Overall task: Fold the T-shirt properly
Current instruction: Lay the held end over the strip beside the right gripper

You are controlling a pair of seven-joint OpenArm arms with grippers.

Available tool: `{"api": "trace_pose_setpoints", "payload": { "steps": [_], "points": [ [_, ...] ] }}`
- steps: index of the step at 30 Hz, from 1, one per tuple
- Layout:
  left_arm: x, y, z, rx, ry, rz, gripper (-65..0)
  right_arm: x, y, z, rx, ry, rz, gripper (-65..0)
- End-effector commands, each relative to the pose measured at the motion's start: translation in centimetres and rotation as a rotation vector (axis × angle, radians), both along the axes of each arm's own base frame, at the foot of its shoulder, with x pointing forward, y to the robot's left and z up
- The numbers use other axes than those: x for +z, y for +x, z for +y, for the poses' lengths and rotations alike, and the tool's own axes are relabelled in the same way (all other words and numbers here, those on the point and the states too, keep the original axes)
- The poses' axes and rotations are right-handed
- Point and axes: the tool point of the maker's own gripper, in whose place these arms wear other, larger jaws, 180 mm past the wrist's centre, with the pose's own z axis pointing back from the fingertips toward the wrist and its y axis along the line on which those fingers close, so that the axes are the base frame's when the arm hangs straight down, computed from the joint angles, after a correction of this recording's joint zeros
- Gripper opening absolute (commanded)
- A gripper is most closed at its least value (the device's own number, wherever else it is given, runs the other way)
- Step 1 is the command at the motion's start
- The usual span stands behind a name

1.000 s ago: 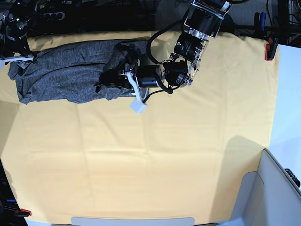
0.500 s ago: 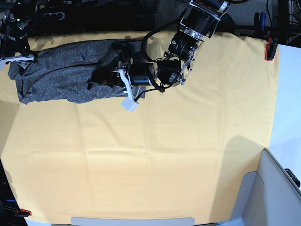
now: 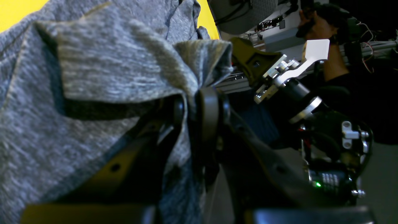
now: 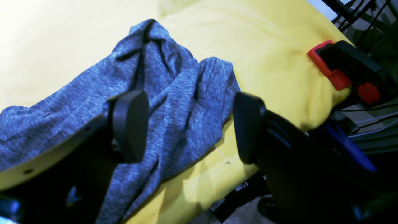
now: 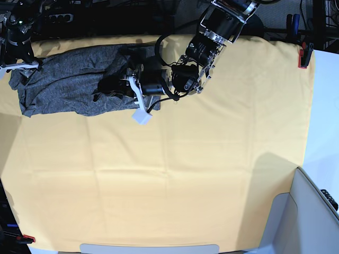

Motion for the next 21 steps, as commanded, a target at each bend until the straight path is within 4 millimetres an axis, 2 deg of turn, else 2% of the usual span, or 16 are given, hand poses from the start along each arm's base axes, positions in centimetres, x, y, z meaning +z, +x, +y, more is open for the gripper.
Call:
{"api": "trace_pose_setpoints", "payload": {
  "steps": [1, 6, 8, 11, 14, 21],
  "points": [
    [1.2, 0.7, -0.5, 0.009, -0.040, -0.013, -58.1, 1.2, 0.5, -0.3, 0.009, -0.034, -0.037, -23.0],
    [-0.1, 1.2, -0.3, 0.017, -0.016, 0.016, -38.5, 1.2, 0.5, -0.3, 0.010, -0.033, -0.037, -23.0],
    [0.0, 1.4, -0.2, 0.018, -0.015, 0.013, -34.7, 1.2, 0.5, -0.3, 0.010, -0.033, -0.037, -23.0],
    [0.2, 1.5, -0.3, 0.015, -0.024, 0.014, -34.8, 1.2, 0.5, -0.3, 0.010, -0.033, -0.037, -23.0],
    [1.4, 1.7, -1.2, 0.000, -0.047, -0.004, -34.9, 1.2, 0.5, -0.3, 0.010, -0.032, -0.038, -23.0],
    [2.6, 0.2, -2.9, -0.098, -0.064, 0.001, -35.0, 1.2, 0.5, -0.3, 0.010, -0.032, -0.040, -23.0]
  ]
}}
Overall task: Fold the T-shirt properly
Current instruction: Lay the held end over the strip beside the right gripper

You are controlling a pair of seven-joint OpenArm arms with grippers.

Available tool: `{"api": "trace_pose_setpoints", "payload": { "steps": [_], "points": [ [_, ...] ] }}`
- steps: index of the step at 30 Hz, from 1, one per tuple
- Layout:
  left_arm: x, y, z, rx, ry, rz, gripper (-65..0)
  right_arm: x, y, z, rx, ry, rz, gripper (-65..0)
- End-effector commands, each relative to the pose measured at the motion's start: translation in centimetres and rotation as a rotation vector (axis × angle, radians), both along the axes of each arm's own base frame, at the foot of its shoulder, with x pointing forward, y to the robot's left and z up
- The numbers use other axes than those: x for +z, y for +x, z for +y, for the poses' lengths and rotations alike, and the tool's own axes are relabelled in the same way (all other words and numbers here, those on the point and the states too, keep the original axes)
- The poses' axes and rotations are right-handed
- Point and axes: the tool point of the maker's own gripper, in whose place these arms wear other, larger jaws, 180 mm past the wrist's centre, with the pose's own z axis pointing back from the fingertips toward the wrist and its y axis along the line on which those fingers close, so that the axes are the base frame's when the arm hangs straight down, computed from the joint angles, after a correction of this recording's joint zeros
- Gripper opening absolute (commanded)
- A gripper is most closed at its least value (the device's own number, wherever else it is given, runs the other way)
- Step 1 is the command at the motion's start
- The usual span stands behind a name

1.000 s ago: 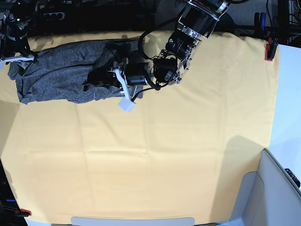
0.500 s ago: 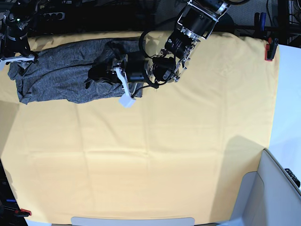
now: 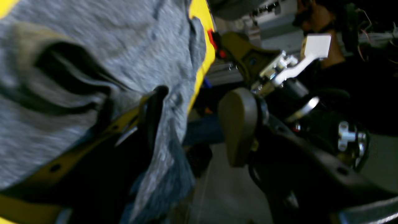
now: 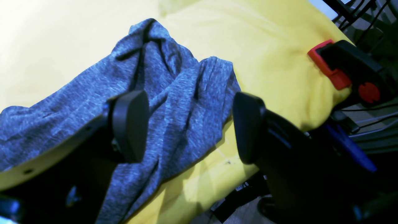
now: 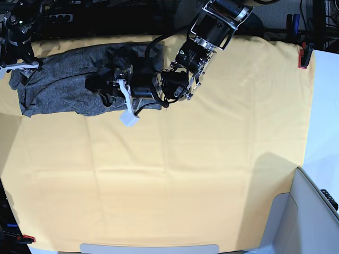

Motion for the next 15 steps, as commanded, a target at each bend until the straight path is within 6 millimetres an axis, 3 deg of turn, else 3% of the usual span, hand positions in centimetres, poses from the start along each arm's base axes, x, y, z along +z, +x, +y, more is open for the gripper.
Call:
{"api": "trace_pose_setpoints", "payload": {
  "steps": [1, 9, 12, 15],
  "points": [
    [2.2, 0.6, -0.9, 0.000, -0.061, -0.028, -35.0, 1.3, 0.5, -0.3, 0.008, -0.033, -0.040, -23.0],
    [2.9, -0.5, -1.5, -0.066, -0.064, -0.031, -35.1, 1.2, 0.5, -0.3, 0.008, -0.032, -0.040, -23.0],
    [5.2, -0.2, -1.3, -0.060, -0.096, -0.107, -35.9, 0.5, 0.4, -0.4, 0.002, -0.018, -0.028, -23.0],
    [7.7, 0.3, 0.4, -0.046, -0.099, -0.227, -40.6, -0.6, 0.1, -0.6, -0.010, 0.005, -0.007, -23.0]
  ]
}}
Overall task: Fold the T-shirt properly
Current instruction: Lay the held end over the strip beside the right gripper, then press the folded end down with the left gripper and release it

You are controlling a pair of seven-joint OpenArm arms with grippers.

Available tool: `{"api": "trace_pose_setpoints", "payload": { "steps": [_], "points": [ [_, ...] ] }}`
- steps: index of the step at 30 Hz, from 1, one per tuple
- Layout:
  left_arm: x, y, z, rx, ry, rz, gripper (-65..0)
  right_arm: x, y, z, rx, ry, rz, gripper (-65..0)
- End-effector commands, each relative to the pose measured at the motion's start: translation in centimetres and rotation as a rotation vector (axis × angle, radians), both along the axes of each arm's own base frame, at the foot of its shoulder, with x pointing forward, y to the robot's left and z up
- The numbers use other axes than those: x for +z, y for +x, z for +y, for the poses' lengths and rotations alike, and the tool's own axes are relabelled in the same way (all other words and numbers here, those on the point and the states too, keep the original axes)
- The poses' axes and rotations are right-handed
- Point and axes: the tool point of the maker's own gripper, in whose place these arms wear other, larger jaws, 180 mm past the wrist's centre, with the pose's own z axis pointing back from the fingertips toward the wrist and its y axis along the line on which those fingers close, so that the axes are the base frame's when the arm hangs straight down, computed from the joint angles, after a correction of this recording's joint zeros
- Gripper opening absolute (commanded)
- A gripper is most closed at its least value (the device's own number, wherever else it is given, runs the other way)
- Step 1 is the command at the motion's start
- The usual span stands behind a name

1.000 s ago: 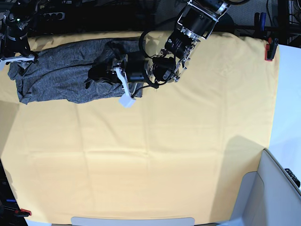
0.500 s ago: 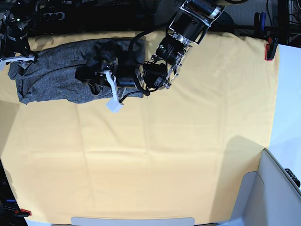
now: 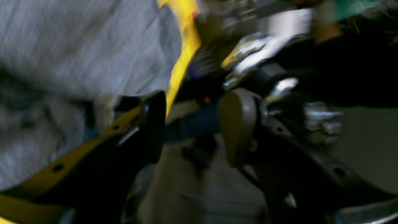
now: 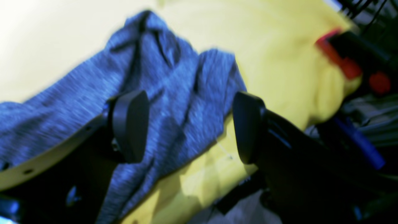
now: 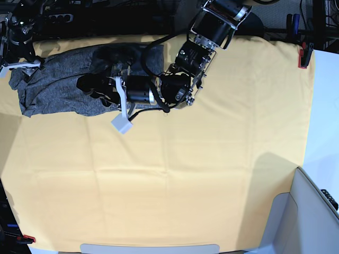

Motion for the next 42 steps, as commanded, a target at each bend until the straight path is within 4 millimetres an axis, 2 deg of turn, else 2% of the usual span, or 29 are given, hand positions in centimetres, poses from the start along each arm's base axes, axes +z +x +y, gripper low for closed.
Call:
{"api": "trace_pose_setpoints", "payload": {
  "steps": [1, 2, 3, 5, 8, 12, 16, 21, 27, 35, 42],
  "points": [
    [1.9, 0.7, 0.4, 0.015, -0.036, -0.052, -42.0, 1.1, 0.5, -0.5, 0.002, -0.029, -0.035, -23.0],
    [2.2, 0.8, 0.7, 0.020, -0.035, -0.070, -43.6, 0.8, 0.4, -0.5, 0.000, -0.023, -0.029, -23.0],
    [1.7, 1.2, 1.5, 0.040, -0.021, -0.063, -44.3, 0.5, 0.3, -0.6, -0.002, -0.019, -0.025, -23.0],
    [0.3, 2.3, 3.4, 0.096, 0.022, -0.027, -46.5, 0.1, 0.1, -0.6, -0.007, -0.011, -0.016, -23.0],
    [-2.2, 2.3, 5.2, 0.154, 0.096, 0.086, -50.7, 0.0, 0.0, -0.8, -0.011, -0.010, -0.012, -23.0],
    [-4.4, 2.4, 6.7, 0.201, 0.193, 0.148, -57.6, 0.0, 0.1, -0.6, -0.006, -0.008, -0.014, -23.0],
    [-6.0, 2.5, 7.4, 0.238, 0.276, 0.195, -65.0, 0.2, 0.6, -0.6, -0.006, -0.008, -0.026, -23.0],
    [-6.7, 1.5, 7.3, 0.231, 0.289, 0.218, -64.8, 0.3, 0.6, -0.6, -0.006, -0.009, -0.027, -23.0],
    [-8.4, -0.7, 5.9, 0.154, 0.398, 0.146, -64.8, 0.3, 0.6, -0.7, -0.005, -0.012, -0.027, -23.0],
    [-9.5, -1.6, 5.1, 0.119, 0.470, 0.081, -64.8, 0.3, 0.6, -0.7, -0.006, -0.010, -0.027, -23.0],
    [-8.5, -1.9, 2.5, 0.109, 0.455, 0.045, -64.8, 0.3, 0.6, -0.7, -0.006, -0.010, -0.027, -23.0]
  ]
}}
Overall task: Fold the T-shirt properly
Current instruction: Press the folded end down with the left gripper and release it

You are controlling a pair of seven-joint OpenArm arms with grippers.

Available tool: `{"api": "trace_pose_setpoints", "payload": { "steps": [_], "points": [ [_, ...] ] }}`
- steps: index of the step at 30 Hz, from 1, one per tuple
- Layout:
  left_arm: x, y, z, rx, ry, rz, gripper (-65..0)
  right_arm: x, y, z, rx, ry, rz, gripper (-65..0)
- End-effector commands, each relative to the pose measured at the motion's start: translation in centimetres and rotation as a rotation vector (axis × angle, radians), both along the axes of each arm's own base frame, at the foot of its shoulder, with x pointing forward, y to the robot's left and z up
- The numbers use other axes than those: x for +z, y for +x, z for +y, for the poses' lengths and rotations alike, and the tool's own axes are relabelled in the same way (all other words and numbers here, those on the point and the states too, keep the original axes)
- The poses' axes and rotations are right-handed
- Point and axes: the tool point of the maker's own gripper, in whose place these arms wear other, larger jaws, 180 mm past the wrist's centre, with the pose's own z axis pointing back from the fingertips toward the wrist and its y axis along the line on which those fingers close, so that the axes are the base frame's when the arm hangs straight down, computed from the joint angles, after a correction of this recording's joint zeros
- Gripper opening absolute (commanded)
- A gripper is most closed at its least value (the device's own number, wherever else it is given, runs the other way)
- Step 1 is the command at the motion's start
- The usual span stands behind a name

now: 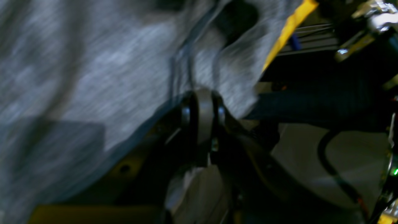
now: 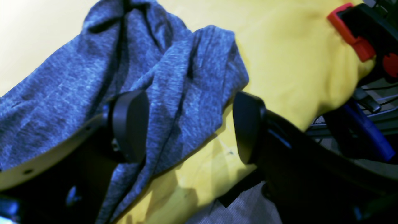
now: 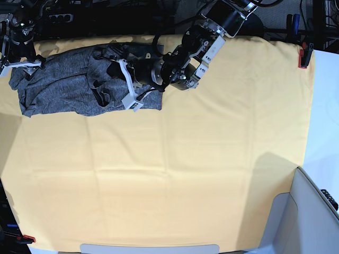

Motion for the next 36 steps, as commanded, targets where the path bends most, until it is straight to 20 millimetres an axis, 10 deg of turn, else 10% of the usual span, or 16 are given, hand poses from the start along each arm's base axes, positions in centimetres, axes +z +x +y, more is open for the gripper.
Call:
{"api": "trace_pose_setpoints", "payload": {
  "steps": [1, 14, 26, 36],
  "points": [
    [1.2, 0.5, -0.6, -0.005, -0.033, -0.025, -64.8, 1.4, 0.6, -0.5, 0.006, -0.036, -0.041, -23.0],
    [4.8, -1.3, -4.6, -0.083, -0.131, -0.069, -64.8, 1.6, 1.1, -0.4, 0.007, -0.034, -0.053, -23.0],
    [2.8, 3.1, 1.7, 0.003, 0.002, -0.142, -64.8, 1.5, 1.0, -0.4, 0.006, -0.034, -0.052, -23.0],
    [0.3, 2.7, 2.6, 0.008, 0.137, -0.201, -64.8, 1.6, 1.1, -0.4, 0.007, -0.034, -0.055, -23.0]
  ]
}}
